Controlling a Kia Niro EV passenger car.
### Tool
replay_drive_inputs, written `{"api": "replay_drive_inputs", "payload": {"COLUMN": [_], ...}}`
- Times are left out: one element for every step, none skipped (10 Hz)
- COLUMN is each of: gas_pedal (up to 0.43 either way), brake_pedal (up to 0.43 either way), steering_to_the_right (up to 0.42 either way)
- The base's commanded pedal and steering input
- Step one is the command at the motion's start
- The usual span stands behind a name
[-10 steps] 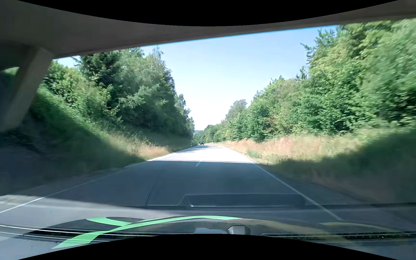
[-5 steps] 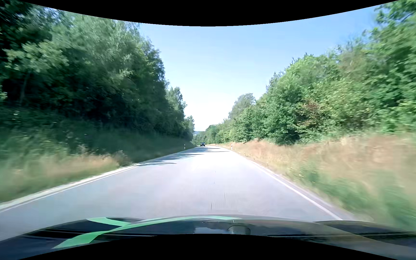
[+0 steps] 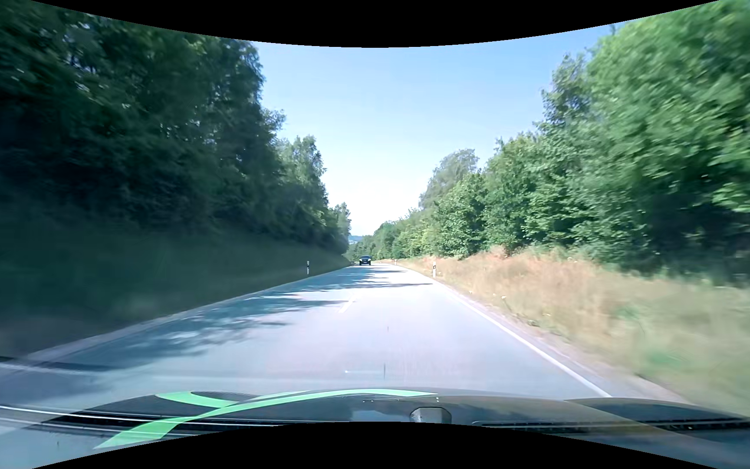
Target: Follow the waypoints while adhering to traffic rules and regulations
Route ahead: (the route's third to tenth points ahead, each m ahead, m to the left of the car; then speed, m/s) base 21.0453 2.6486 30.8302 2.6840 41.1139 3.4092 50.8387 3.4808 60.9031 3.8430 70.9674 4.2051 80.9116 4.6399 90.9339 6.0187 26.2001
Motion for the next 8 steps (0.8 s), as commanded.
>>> {"api": "replay_drive_inputs", "payload": {"gas_pedal": [0.197, 0.197, 0.209, 0.22, 0.228, 0.228, 0.22, 0.177], "brake_pedal": [0.0, 0.0, 0.0, 0.0, 0.0, 0.0, 0.0, 0.0], "steering_to_the_right": [-0.006, -0.006, -0.007, -0.007, -0.007, -0.007, -0.007, -0.007]}}
